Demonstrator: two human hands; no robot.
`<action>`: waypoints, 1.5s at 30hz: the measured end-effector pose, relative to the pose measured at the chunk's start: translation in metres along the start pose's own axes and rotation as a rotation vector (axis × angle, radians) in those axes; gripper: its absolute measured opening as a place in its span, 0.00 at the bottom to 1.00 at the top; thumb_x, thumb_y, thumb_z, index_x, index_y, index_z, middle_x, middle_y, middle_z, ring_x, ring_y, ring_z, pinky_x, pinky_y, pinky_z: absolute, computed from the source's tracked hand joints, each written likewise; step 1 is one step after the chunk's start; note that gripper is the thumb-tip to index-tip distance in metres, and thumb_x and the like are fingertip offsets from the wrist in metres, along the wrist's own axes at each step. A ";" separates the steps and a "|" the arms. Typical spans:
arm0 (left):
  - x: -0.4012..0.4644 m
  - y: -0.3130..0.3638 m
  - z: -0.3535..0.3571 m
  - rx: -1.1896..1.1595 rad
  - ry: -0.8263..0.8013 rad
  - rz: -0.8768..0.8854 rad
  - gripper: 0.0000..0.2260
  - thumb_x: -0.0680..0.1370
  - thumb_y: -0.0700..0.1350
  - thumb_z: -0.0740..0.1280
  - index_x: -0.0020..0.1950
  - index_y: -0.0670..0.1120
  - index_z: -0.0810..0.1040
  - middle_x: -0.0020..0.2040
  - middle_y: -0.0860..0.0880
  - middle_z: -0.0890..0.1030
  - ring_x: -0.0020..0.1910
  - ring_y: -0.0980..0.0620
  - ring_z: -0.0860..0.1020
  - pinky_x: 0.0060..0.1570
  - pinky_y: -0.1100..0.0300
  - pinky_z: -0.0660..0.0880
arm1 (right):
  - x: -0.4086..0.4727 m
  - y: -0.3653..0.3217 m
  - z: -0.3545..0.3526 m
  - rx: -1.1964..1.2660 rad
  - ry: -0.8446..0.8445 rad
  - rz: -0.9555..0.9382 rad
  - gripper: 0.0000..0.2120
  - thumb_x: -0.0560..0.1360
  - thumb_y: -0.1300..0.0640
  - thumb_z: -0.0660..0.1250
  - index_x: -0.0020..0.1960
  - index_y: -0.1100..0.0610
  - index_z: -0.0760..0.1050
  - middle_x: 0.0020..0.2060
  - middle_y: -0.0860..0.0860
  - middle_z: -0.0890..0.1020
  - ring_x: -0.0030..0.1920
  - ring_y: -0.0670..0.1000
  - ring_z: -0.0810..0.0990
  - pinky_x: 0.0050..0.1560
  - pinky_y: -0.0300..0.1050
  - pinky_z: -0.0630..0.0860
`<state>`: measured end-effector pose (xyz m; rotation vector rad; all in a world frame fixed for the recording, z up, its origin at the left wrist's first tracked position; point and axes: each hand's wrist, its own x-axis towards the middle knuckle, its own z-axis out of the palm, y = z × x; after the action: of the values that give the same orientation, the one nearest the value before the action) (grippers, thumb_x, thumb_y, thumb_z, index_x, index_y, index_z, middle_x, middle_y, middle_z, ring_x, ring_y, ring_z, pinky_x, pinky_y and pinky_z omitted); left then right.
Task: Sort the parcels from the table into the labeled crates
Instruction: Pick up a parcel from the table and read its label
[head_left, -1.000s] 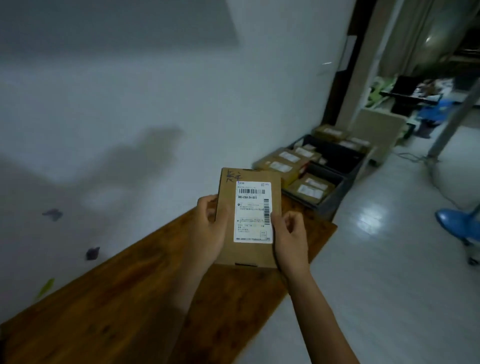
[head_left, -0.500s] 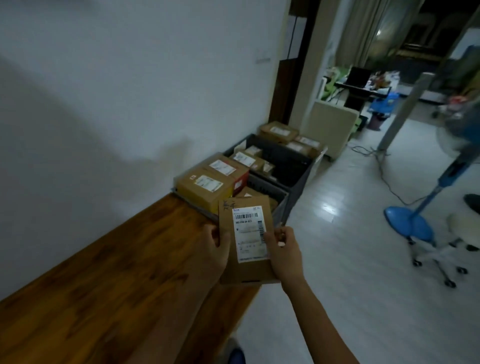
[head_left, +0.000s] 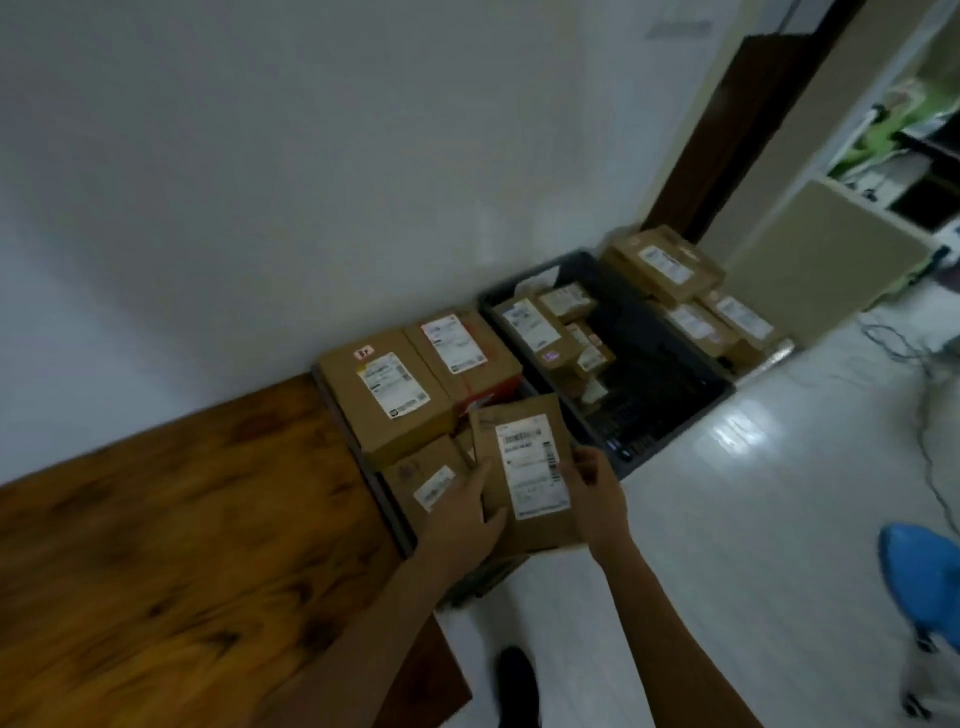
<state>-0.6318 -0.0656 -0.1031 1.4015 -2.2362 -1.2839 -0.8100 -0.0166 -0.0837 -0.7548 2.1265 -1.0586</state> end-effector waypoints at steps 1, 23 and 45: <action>0.018 -0.005 0.011 0.079 -0.009 -0.024 0.29 0.82 0.55 0.63 0.81 0.52 0.56 0.73 0.47 0.69 0.69 0.48 0.70 0.69 0.53 0.69 | 0.025 0.006 0.002 -0.016 -0.036 -0.007 0.11 0.82 0.48 0.64 0.63 0.49 0.72 0.53 0.50 0.82 0.52 0.50 0.81 0.51 0.46 0.78; 0.096 -0.034 0.109 0.576 -0.003 -0.295 0.29 0.84 0.55 0.55 0.82 0.46 0.51 0.82 0.45 0.49 0.81 0.43 0.46 0.78 0.40 0.45 | 0.194 0.092 0.062 -0.622 -0.459 -0.272 0.21 0.83 0.53 0.61 0.73 0.60 0.67 0.64 0.59 0.75 0.62 0.59 0.77 0.57 0.51 0.76; 0.079 -0.062 0.061 0.451 0.143 -0.384 0.28 0.85 0.55 0.53 0.82 0.47 0.50 0.82 0.45 0.51 0.81 0.46 0.48 0.78 0.48 0.43 | 0.159 0.022 0.115 -0.835 -0.531 -0.714 0.17 0.82 0.52 0.60 0.67 0.59 0.74 0.69 0.59 0.73 0.67 0.59 0.73 0.63 0.57 0.75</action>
<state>-0.6690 -0.1054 -0.2075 2.0897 -2.3230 -0.7487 -0.8289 -0.1737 -0.2016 -2.0290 1.7872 -0.1342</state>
